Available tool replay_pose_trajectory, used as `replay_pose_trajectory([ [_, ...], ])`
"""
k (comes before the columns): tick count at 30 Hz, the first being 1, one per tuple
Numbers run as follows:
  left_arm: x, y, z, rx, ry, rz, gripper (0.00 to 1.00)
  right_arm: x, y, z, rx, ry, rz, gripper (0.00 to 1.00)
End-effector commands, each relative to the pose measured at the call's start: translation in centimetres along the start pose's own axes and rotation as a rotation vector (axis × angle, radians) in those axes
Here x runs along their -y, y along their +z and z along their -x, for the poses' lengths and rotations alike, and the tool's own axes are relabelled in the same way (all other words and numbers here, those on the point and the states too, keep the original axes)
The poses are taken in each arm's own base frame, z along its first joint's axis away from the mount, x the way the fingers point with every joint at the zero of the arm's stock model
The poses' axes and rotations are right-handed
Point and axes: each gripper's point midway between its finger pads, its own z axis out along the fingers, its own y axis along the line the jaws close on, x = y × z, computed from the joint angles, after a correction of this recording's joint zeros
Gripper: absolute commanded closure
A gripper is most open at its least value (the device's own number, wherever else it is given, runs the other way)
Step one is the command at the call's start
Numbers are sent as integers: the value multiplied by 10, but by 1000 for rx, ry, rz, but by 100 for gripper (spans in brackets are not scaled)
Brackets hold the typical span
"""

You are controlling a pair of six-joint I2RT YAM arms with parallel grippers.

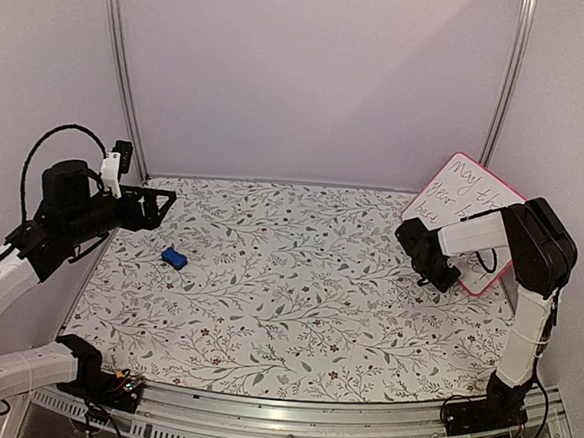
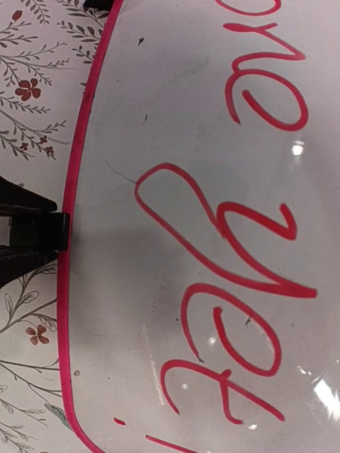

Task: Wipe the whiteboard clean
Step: Move the whiteboard to the center of the board.

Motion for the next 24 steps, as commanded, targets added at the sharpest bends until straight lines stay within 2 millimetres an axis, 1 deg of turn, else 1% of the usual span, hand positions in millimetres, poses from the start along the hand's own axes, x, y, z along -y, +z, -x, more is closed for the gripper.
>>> replay_pose_trajectory([
  [1, 2, 0, -1, 7, 16, -6, 0, -32, -18, -21, -79, -42, 150, 100],
  [6, 3, -1, 0, 12, 17, -6, 0, -41, -23, -31, -98, -81, 186, 100],
  [17, 2, -3, 1, 17, 17, -1, 0, -51, -34, -49, -122, -143, 254, 100],
  [24, 1, -3, 1, 16, 16, 1, 0, -64, -47, -58, -124, -179, 316, 100],
])
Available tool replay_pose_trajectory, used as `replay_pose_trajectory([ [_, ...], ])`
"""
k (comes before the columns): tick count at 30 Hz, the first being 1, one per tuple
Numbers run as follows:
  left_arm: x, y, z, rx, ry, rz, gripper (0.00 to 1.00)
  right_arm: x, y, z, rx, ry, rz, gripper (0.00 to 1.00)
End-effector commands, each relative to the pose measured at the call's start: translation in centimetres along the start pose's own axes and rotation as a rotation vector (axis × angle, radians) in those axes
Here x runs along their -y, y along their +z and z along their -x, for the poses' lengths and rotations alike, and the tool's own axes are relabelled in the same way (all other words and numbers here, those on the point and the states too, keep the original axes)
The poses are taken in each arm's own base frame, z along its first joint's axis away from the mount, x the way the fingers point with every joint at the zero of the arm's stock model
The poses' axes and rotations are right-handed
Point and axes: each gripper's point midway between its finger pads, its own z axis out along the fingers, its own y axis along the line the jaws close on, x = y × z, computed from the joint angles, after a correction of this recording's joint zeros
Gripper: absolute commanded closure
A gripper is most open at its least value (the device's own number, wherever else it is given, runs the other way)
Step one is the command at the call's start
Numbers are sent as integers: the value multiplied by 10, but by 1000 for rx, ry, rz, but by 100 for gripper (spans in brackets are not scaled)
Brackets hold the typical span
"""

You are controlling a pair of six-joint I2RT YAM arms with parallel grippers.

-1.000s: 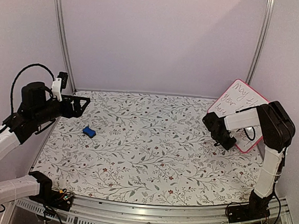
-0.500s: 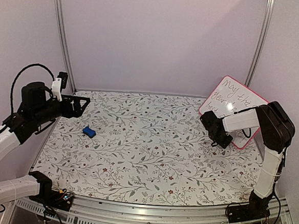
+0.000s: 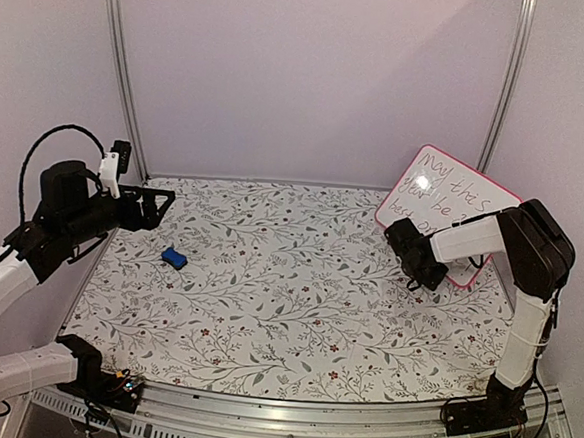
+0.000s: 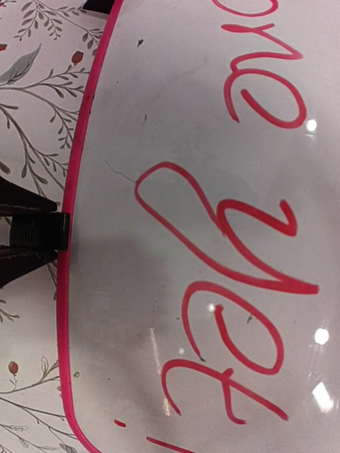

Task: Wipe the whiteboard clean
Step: Move the whiteboard to the center of the board.

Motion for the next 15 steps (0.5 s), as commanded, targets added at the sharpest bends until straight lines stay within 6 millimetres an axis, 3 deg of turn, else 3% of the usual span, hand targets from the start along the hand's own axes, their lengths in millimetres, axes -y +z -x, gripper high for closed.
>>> replay_pose_trajectory([
  [1, 1, -1, -1, 8, 17, 0, 0, -38, -21, -35, -121, -54, 172, 100],
  [15, 1, -1, 0, 9, 18, 0, 0, -67, -44, -55, -136, -122, 274, 100],
])
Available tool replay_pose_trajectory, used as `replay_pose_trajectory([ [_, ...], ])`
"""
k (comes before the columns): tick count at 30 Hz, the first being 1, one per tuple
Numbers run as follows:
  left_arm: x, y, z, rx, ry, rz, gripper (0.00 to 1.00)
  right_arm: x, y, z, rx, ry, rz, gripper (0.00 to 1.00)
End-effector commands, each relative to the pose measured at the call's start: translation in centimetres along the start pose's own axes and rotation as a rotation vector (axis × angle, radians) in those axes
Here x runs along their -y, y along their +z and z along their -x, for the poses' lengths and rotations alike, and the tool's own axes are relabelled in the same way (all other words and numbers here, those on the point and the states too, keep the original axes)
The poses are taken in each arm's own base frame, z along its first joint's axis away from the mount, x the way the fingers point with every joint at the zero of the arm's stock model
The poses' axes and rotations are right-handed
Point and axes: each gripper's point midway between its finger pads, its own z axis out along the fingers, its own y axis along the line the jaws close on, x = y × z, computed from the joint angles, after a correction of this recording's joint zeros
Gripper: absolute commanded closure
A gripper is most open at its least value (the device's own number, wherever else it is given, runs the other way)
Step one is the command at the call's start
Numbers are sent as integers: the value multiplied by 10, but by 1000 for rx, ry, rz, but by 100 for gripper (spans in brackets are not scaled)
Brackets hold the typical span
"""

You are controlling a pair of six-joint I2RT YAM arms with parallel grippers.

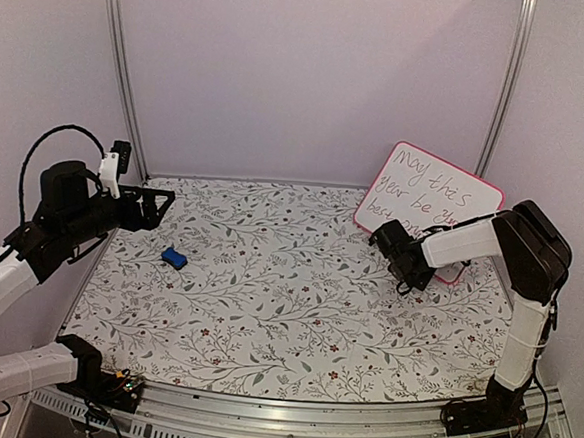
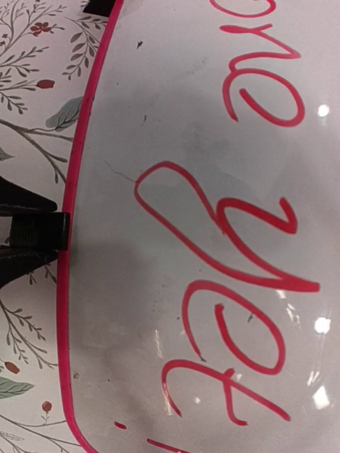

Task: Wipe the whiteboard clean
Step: Move the whiteboard to the center of the board.

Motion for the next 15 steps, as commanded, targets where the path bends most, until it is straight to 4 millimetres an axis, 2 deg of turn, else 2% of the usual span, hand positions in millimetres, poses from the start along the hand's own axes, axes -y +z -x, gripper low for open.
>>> replay_pose_trajectory([
  [1, 2, -2, 0, 11, 17, -2, 0, -48, -22, -37, -122, -62, 185, 100],
  [9, 2, -3, 1, 13, 17, -3, 0, -68, -33, -45, -117, -125, 250, 100],
  [15, 3, -3, 1, 16, 18, -5, 0, -77, -36, -53, -124, -154, 280, 100],
])
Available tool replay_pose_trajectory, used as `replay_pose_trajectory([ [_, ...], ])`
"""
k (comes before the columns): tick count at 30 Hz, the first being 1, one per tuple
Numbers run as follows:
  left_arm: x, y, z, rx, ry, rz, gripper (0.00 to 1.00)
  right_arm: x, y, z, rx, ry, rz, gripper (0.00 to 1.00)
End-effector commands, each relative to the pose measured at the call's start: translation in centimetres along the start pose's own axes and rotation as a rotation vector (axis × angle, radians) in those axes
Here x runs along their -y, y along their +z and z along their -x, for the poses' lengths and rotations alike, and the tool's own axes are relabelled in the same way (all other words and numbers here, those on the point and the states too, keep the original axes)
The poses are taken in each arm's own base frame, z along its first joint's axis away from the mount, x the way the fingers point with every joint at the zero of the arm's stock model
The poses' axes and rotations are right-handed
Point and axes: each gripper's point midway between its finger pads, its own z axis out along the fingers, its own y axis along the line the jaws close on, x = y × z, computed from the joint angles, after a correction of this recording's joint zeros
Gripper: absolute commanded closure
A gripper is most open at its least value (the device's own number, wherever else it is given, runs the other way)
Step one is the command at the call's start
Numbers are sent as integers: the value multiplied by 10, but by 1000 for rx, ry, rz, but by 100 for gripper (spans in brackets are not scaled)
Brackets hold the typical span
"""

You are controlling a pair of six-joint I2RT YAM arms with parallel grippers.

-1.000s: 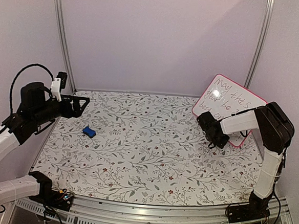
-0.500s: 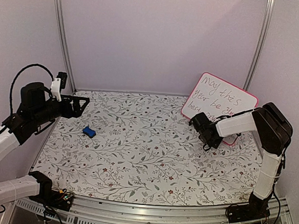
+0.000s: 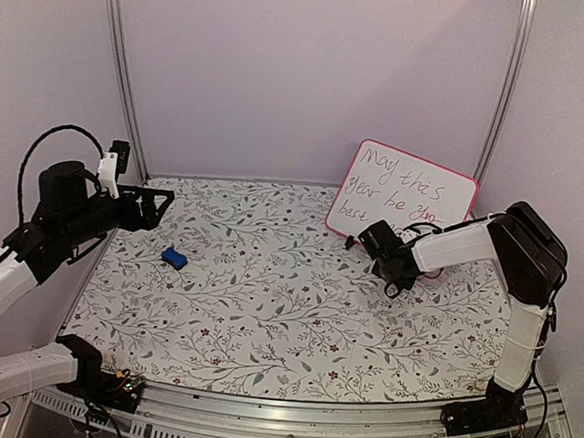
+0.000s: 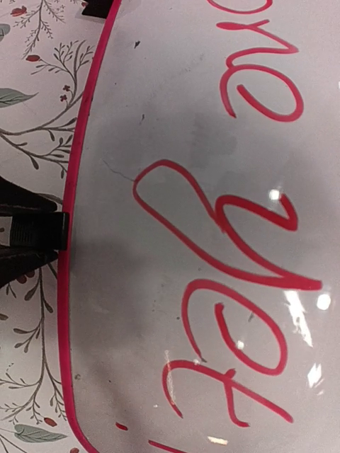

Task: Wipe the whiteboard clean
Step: Move the whiteboard to the center of the board.

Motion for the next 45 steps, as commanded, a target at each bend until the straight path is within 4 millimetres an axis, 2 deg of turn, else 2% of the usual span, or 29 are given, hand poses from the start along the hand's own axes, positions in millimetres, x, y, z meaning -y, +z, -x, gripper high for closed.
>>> replay_pose_trajectory([
  [1, 2, -2, 0, 10, 17, -4, 0, -42, -6, -27, -86, -40, 145, 100],
  [9, 3, -2, 0, 10, 15, -9, 0, -59, -12, -28, -79, -77, 191, 100],
  [25, 3, 0, -1, 6, 16, -10, 0, -87, -24, -49, -92, -150, 266, 100],
  [45, 4, -2, 0, 10, 18, -12, 0, -108, -43, -65, -101, -197, 328, 100],
])
